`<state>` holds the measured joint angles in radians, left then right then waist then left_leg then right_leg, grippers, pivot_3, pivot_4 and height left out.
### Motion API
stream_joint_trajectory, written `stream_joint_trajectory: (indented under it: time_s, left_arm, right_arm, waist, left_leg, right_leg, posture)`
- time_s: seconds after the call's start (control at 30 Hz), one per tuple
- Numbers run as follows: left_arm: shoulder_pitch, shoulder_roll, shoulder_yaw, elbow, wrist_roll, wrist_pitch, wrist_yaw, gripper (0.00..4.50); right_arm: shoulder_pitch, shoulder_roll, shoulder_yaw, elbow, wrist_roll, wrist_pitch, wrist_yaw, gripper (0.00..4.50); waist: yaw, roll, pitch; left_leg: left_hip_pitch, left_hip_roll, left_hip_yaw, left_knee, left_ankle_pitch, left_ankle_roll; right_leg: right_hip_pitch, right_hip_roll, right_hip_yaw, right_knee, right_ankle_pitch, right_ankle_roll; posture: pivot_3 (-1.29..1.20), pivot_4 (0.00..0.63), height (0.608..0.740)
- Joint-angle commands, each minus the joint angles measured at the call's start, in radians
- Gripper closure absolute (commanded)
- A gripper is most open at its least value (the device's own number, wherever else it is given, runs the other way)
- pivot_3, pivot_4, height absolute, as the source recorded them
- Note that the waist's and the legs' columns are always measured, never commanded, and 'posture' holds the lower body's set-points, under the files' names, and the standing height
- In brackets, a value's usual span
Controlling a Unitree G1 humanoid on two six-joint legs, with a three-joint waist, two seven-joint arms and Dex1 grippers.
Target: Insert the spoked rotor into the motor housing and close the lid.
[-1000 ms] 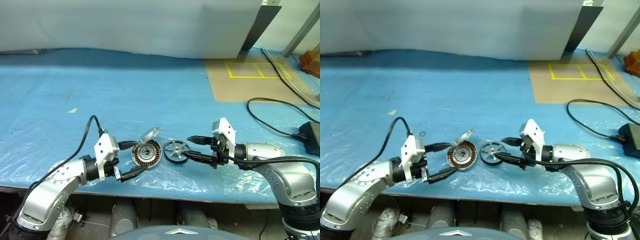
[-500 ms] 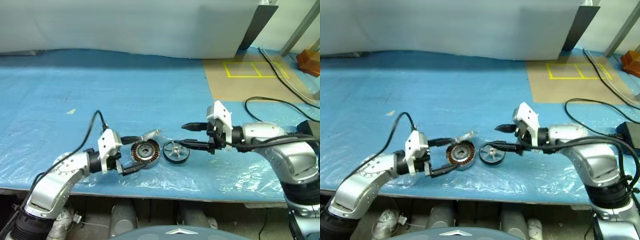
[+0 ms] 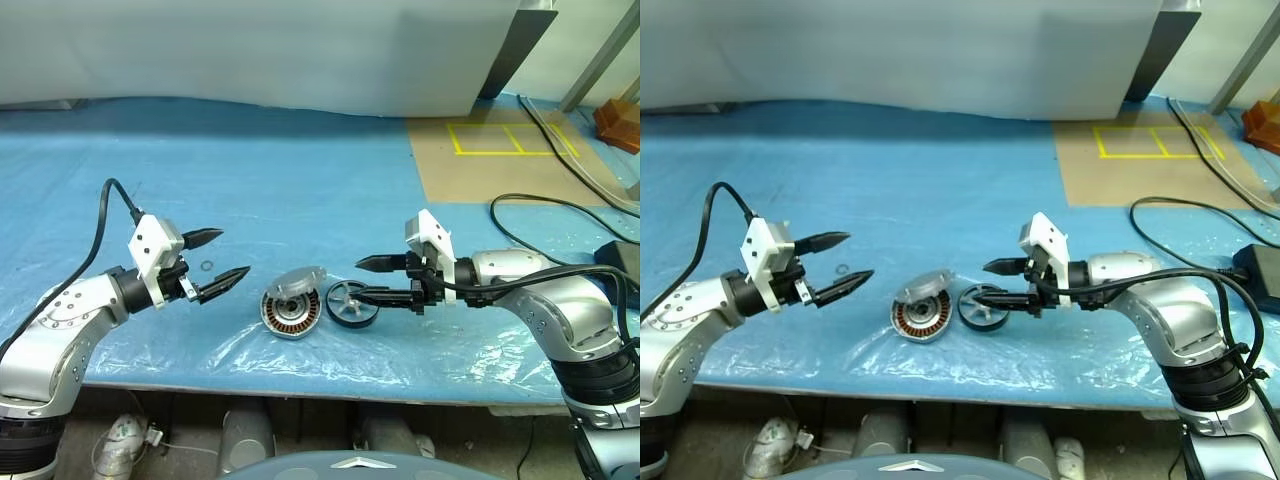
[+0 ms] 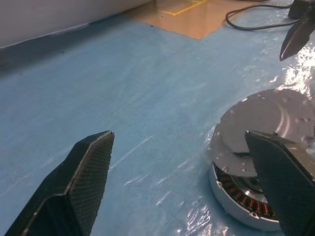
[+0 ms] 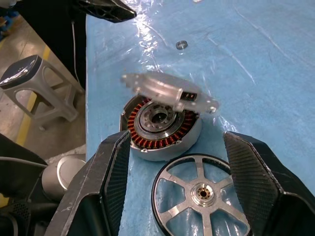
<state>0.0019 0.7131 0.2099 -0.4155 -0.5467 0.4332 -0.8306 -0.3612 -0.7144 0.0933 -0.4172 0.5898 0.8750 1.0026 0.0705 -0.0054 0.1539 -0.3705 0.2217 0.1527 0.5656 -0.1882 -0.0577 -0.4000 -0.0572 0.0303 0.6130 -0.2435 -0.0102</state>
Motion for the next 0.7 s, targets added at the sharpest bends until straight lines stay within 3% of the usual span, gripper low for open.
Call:
stream_joint_trajectory:
  time_s: [0.03, 0.2, 0.4, 0.7]
  left_arm:
    - [0.034, 0.001, 0.008, -0.088, -0.055, 0.027, -0.011, 0.00]
    - [0.150, 0.055, -0.007, -0.128, -0.054, 0.034, -0.092, 0.00]
    - [0.204, 0.083, -0.051, -0.088, 0.041, -0.028, -0.131, 0.00]
    - [0.224, -0.009, -0.207, -0.197, 0.031, -0.002, -0.074, 0.00]
  right_arm:
    - [-0.037, -0.007, -0.028, -0.008, 0.038, 0.002, 0.009, 1.37]
    - [-0.047, -0.028, -0.021, -0.016, 0.044, 0.002, 0.022, 1.37]
    - [-0.053, -0.104, 0.072, -0.011, -0.063, -0.120, 0.093, 1.37]
    - [-0.127, -0.089, 0.132, 0.171, -0.153, -0.234, 0.171, 1.37]
  waist:
    - [0.000, 0.000, 0.000]
    - [0.000, 0.000, 0.000]
    - [0.001, 0.000, 0.000]
    - [0.000, 0.000, 0.000]
  left_leg:
    - [0.000, 0.000, 0.000, 0.000, 0.000, 0.000]
    - [0.000, 0.000, 0.000, -0.002, 0.000, 0.000]
    - [0.000, 0.001, 0.000, -0.001, 0.000, 0.000]
    - [0.000, 0.001, 0.000, 0.000, 0.000, 0.000]
  right_leg:
    - [0.000, 0.000, 0.000, 0.000, 0.000, 0.000]
    - [-0.001, 0.000, 0.000, 0.000, 0.000, 0.000]
    - [0.000, 0.000, 0.000, 0.000, -0.002, -0.003]
    - [0.000, 0.000, 0.000, 0.000, -0.002, -0.003]
  posture:
    - [0.00, 0.150, 0.740]
    - [0.00, 0.150, 0.740]
    - [0.00, 0.150, 0.740]
    - [0.00, 0.150, 0.740]
